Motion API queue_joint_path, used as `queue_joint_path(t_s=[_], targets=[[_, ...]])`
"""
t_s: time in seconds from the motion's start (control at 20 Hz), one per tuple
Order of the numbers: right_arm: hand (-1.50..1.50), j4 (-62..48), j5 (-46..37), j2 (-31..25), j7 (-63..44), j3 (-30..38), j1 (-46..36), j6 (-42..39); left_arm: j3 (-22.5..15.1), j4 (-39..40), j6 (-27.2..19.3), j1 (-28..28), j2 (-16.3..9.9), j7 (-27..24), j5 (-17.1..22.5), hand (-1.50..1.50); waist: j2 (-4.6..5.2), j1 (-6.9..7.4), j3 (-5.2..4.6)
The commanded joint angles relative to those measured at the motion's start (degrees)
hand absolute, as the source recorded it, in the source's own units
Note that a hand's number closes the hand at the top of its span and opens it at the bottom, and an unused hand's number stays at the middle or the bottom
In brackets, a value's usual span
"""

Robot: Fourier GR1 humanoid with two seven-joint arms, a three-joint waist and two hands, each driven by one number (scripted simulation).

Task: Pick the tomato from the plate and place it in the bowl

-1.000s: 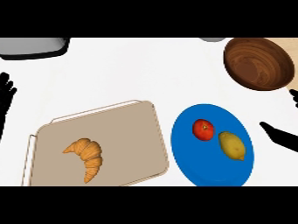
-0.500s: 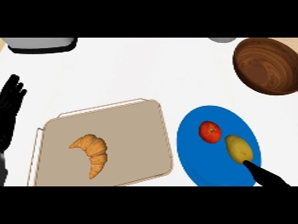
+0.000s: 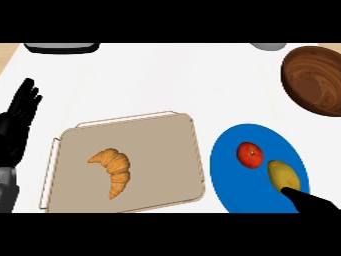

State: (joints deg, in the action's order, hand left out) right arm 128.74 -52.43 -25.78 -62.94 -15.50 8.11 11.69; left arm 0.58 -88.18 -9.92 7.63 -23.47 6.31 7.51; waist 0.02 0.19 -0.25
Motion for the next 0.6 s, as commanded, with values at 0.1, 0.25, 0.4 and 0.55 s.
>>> queue_joint_path(t_s=[0.1,0.25,0.4,0.55], targets=[[-1.5,-3.1,9.8,-1.4,-11.2,2.3,-8.0,-18.0,-2.0,0.1,-1.3,1.9,1.8,-0.1,-2.4,0.0,0.4,0.84,0.06],[-1.5,-8.0,13.1,1.7,-13.7,1.0,-11.3,-20.8,-1.7,-0.9,0.4,0.4,1.6,0.4,-0.7,0.0,0.32,1.74,0.07],[-1.5,-13.1,17.4,3.3,-13.4,1.2,-14.4,-22.9,-1.2,0.2,-0.5,2.2,1.6,0.3,-1.8,0.0,0.34,1.4,0.12],[-1.5,-17.4,23.7,3.9,-12.2,4.3,-17.8,-25.4,-1.3,0.7,-0.5,1.7,2.0,0.4,-2.1,0.0,0.21,0.98,0.18]])
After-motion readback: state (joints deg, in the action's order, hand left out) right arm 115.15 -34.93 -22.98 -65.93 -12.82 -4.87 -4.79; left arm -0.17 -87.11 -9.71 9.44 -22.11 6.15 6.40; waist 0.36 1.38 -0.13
